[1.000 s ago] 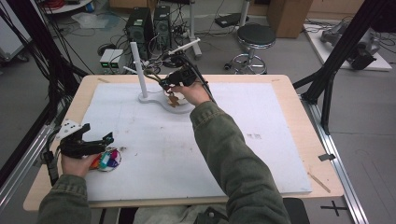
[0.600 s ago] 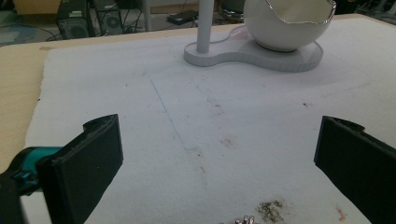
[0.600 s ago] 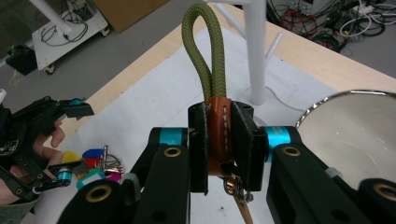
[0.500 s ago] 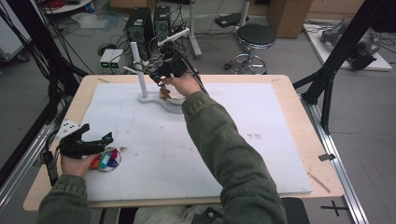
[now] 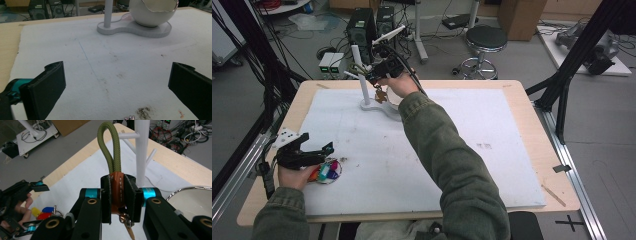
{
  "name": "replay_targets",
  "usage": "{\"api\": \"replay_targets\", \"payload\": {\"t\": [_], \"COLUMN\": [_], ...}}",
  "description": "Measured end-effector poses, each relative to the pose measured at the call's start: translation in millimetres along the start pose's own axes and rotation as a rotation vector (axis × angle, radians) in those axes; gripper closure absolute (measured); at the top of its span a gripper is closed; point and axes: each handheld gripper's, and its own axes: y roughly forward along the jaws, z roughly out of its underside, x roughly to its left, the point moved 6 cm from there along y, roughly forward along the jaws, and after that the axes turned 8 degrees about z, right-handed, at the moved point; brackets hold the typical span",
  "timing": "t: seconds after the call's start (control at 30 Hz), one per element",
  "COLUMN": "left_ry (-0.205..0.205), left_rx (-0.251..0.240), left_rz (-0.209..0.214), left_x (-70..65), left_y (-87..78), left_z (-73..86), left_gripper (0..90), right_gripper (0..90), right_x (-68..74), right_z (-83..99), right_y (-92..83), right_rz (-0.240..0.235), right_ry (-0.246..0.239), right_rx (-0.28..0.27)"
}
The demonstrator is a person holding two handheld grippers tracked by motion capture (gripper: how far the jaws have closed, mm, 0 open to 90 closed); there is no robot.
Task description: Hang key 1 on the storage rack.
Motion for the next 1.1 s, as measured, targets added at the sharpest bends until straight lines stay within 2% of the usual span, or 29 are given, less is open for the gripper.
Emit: {"api": "replay_targets", "payload": {"t": [0.33, 0.5, 0.8, 0.83, 0.87, 0.97, 1.1], "left_ry": [-0.004, -0.004, -0.005, -0.005, -0.006, -0.007, -0.006], "left_rx": [-0.001, -0.003, -0.006, -0.006, -0.007, -0.005, -0.006], "left_rz": [0.0, -0.001, 0.001, 0.001, 0.001, 0.0, 0.0], "left_x": [0.1, 0.1, 0.6, 0.8, 0.8, 0.7, 0.4], "left_y": [-0.1, -0.1, -0.7, -0.9, -1.0, -1.8, -2.2], "left_z": [-0.1, -0.2, 0.0, 0.0, 0.1, 0.5, 0.4], "left_gripper": [1.7, 1.7, 1.7, 1.7, 1.7, 1.7, 1.7], "right_gripper": [77.2, 77.2, 75.5, 72.8, 66.0, 45.4, 30.2], "right_x": [-11.2, -17.0, -22.5, -22.7, -22.8, -26.5, -34.9], "right_z": [1.7, 2.3, 4.4, 4.7, 5.9, 11.3, 17.6], "right_y": [9.5, 16.0, 26.5, 26.6, 26.3, 23.5, 16.3], "right_rz": [0.023, 0.044, 0.047, 0.043, 0.04, 0.091, 0.133], "right_ry": [0.022, 0.015, 0.01, 0.014, 0.03, 0.046, 0.051], "right_rx": [0.016, 0.019, 0.032, 0.033, 0.045, 0.067, 0.102]}}
